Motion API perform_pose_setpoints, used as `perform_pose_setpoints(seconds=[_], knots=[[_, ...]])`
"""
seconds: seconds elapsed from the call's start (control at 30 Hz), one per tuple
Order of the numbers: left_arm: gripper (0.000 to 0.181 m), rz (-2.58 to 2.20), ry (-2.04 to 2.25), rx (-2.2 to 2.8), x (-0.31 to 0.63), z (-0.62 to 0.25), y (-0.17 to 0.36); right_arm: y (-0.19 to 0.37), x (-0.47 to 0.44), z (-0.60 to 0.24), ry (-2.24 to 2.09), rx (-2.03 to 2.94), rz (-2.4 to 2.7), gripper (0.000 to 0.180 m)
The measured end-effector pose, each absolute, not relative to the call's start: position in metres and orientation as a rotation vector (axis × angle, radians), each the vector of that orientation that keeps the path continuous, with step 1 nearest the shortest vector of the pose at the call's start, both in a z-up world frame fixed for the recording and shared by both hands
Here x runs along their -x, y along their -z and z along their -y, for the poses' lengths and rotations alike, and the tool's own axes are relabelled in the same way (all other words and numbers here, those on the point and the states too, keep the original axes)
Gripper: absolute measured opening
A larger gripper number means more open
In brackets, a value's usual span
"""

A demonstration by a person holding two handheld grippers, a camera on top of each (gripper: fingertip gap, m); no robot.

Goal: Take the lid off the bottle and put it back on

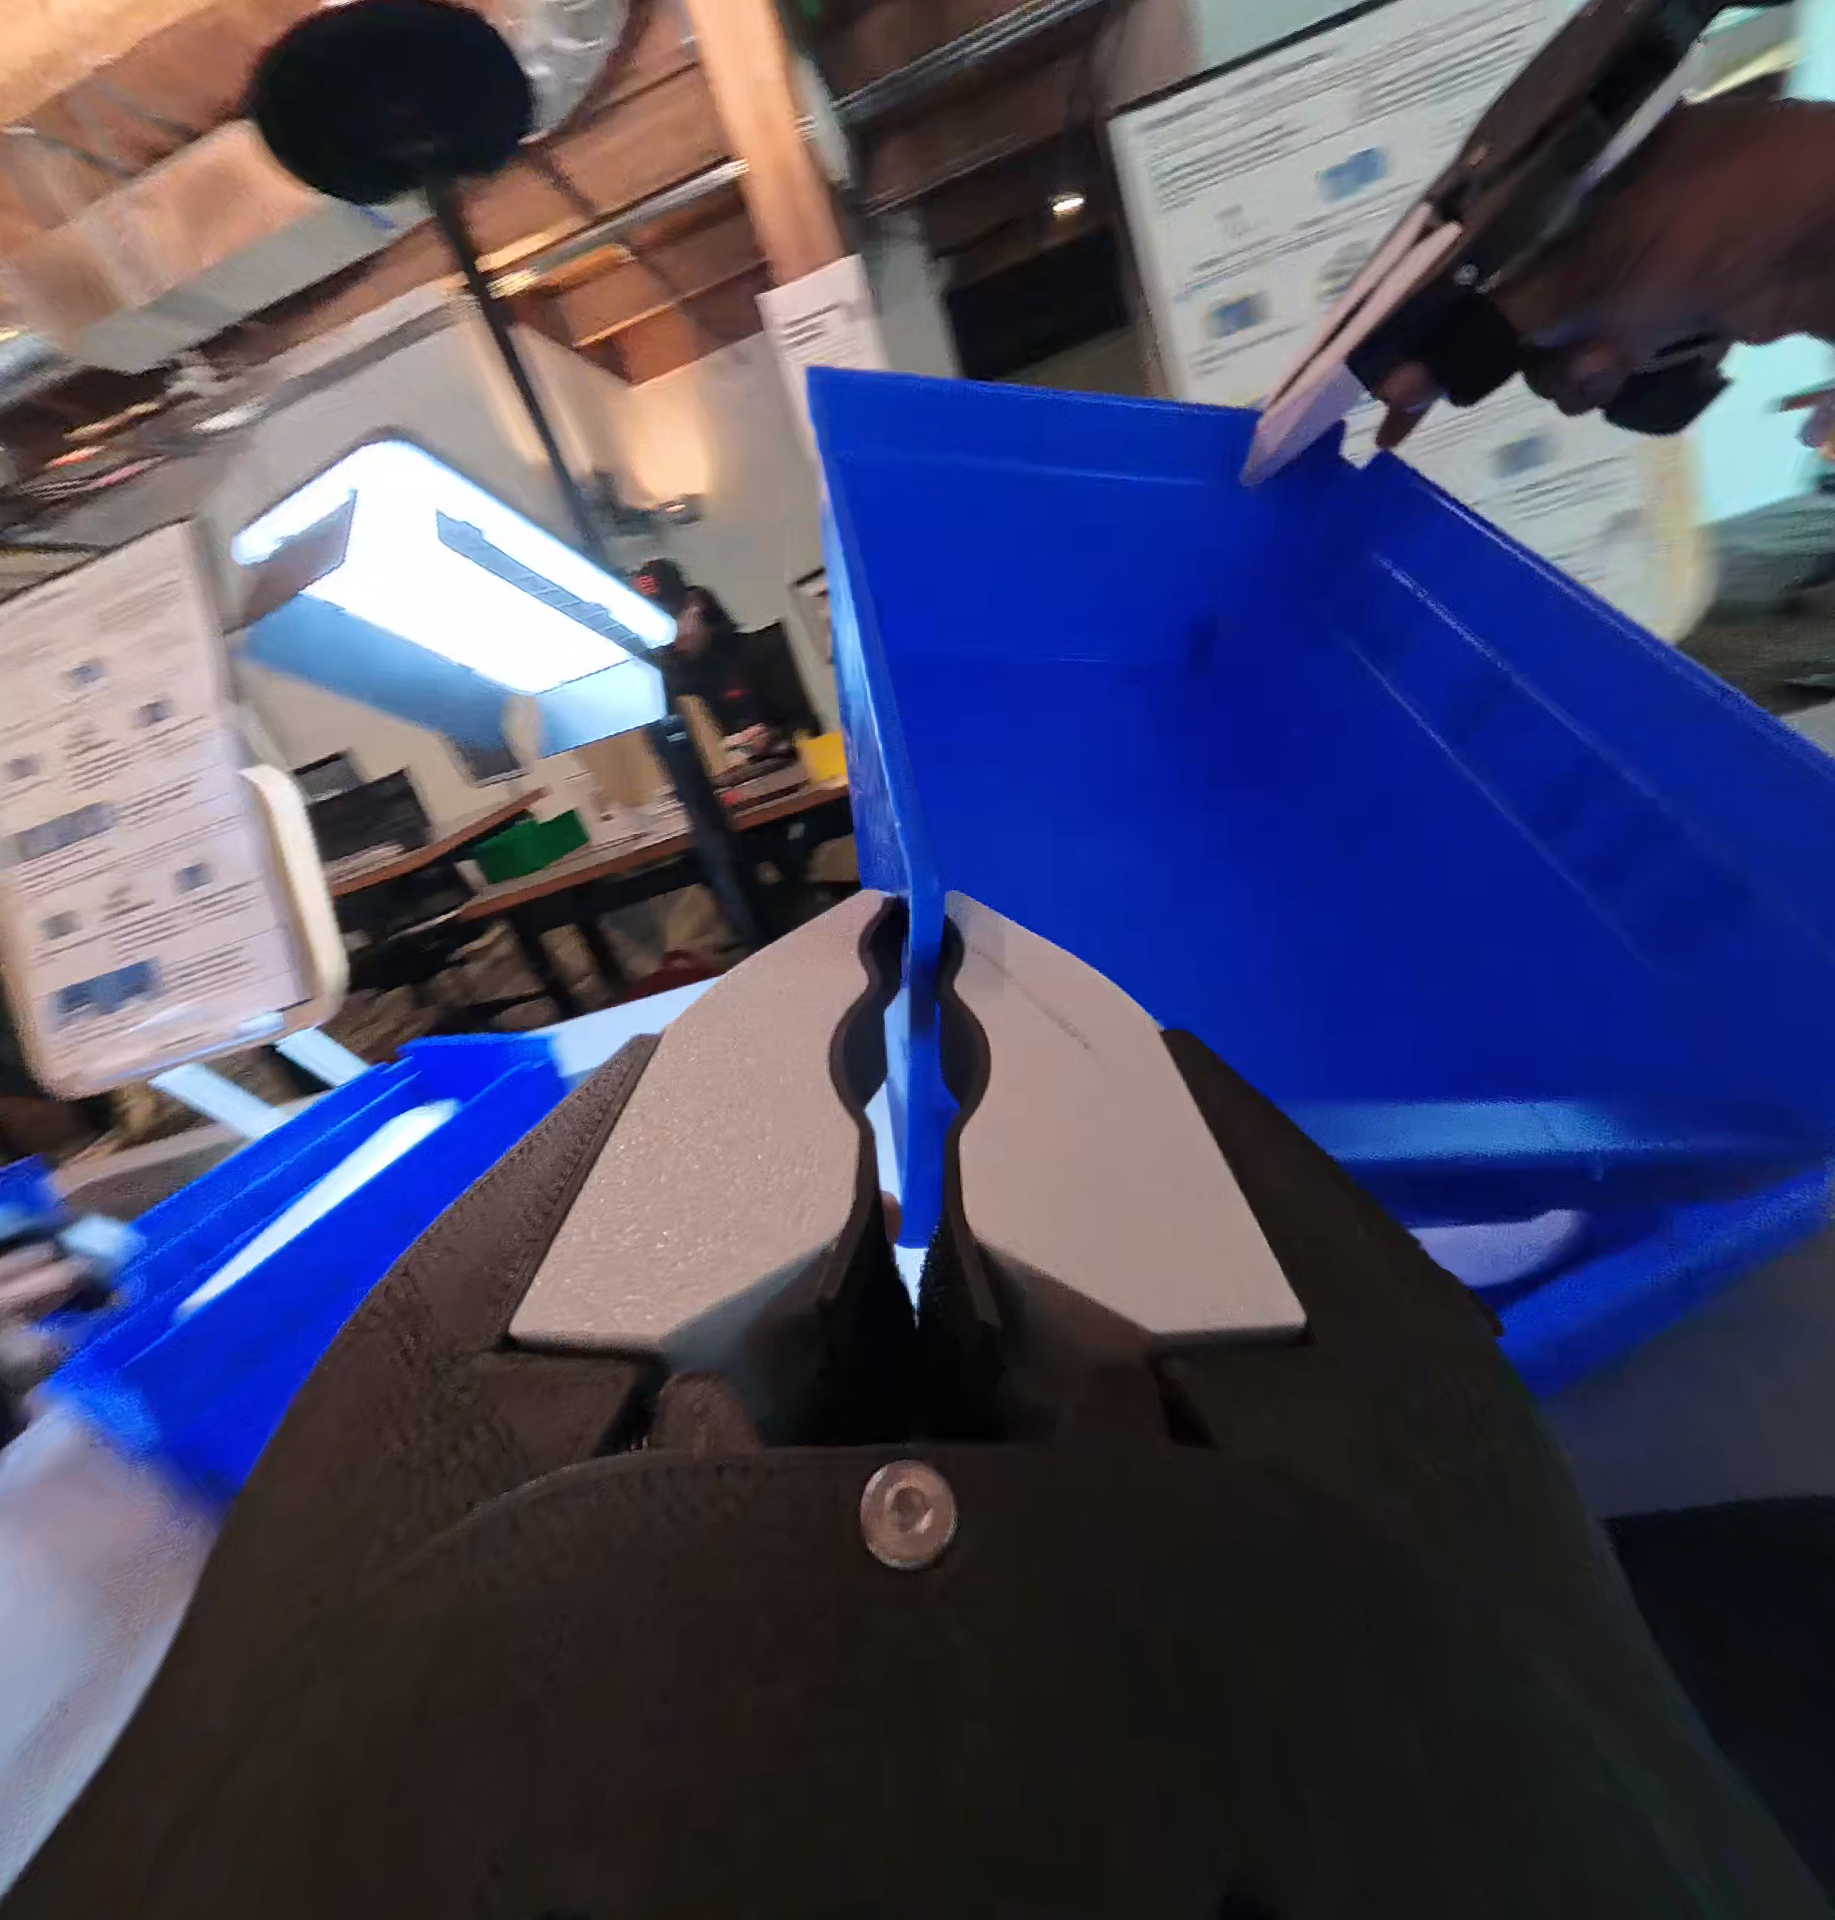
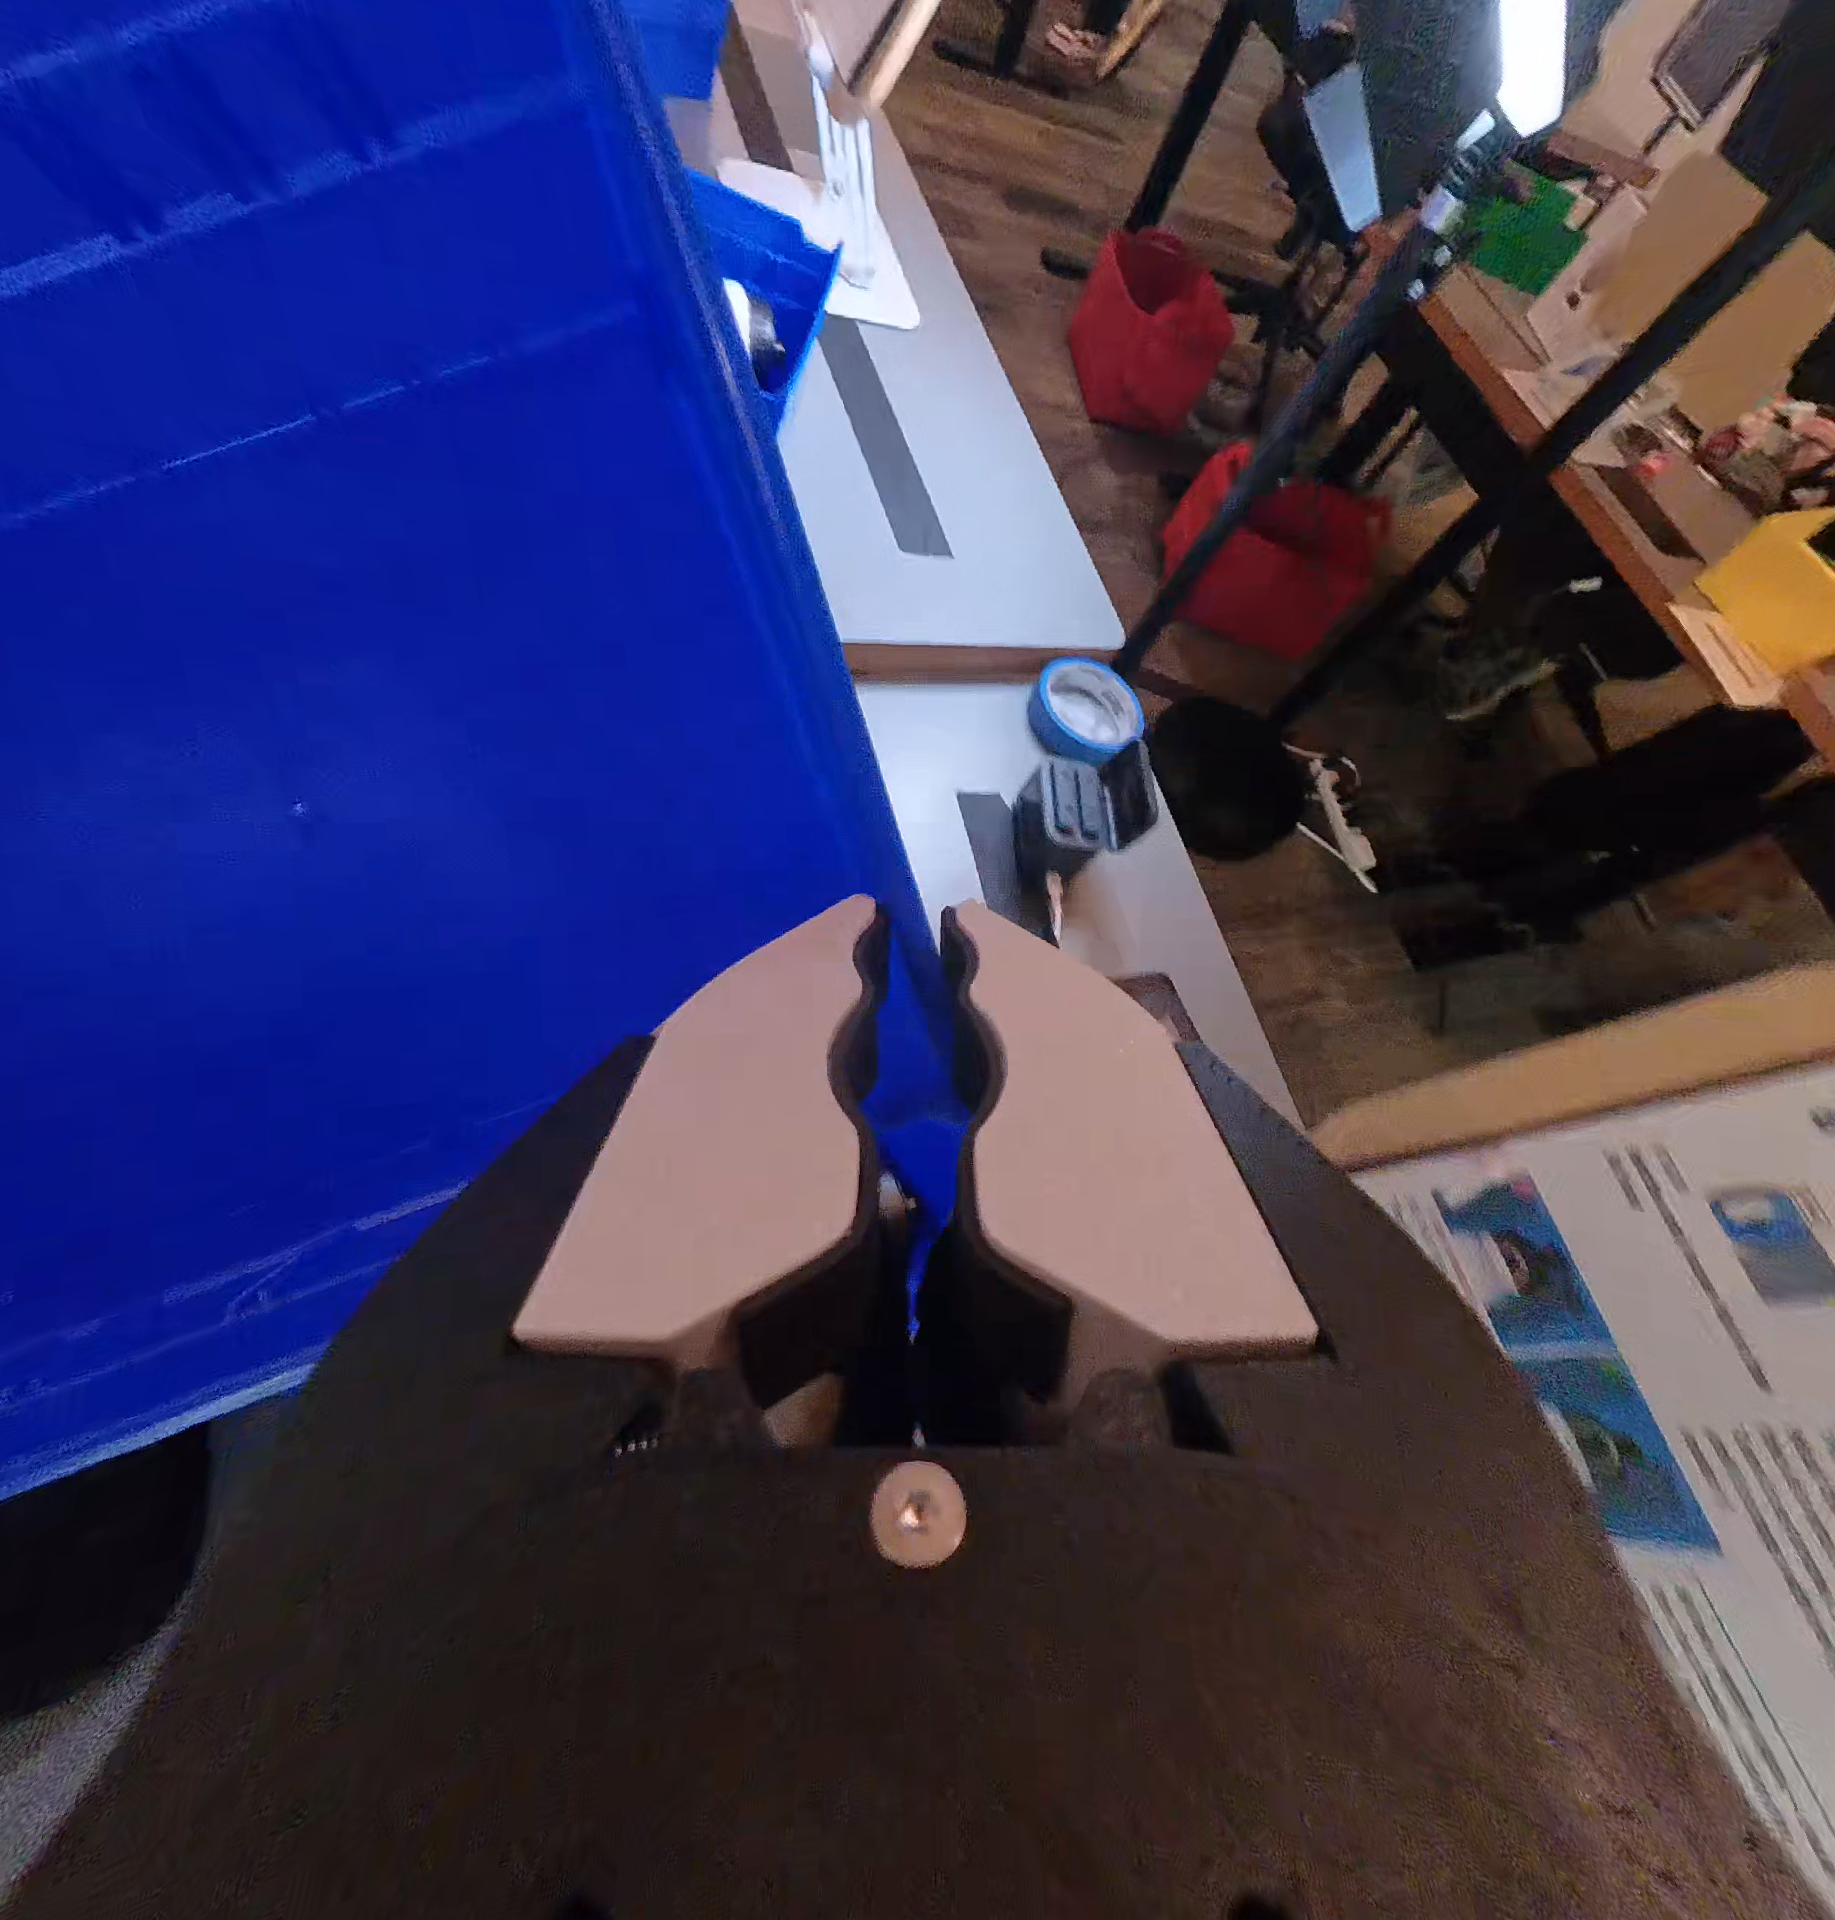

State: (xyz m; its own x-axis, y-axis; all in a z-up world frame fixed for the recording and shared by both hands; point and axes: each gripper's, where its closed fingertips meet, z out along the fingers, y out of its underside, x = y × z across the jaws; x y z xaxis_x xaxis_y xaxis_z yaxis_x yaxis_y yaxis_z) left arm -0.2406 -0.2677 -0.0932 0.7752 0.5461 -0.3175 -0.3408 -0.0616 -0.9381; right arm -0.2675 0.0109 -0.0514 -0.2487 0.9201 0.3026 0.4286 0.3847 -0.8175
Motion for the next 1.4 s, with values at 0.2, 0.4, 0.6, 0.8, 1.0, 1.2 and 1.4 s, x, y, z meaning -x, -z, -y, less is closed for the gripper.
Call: perform_pose_setpoints(seconds=[0.2, 0.4, 0.6, 0.8, 1.0, 1.2, 1.4], knots=[[0.007, -0.099, -0.45, 1.531, 0.121, 0.157, 0.121, 0.087, 0.088, -0.124, -0.552, 1.475, 1.729, 0.011], [0.011, -0.308, -0.205, 1.682, 0.002, 0.045, 0.199, 0.169, -0.079, -0.226, -0.358, 1.851, 1.542, 0.014], [0.014, -0.481, -0.078, 1.837, -0.082, -0.037, 0.267, 0.253, -0.182, -0.308, -0.234, 2.132, 1.407, 0.017], [0.019, -0.597, 0.041, 1.94, -0.138, -0.067, 0.322, 0.287, -0.224, -0.348, -0.084, 2.214, 1.37, 0.021], [0.063, -0.594, 0.245, 1.912, -0.152, -0.071, 0.321, 0.303, -0.234, -0.372, 0.083, 2.165, 1.344, 0.032], [0.089, -0.616, 0.076, 1.65, -0.098, -0.027, 0.254, 0.212, -0.191, -0.333, -0.306, 1.866, 1.124, 0.089], [0.075, -0.55, -0.208, 1.697, 0.015, 0.048, 0.25, 0.199, -0.168, -0.165, -0.554, 1.642, 1.466, 0.093]])
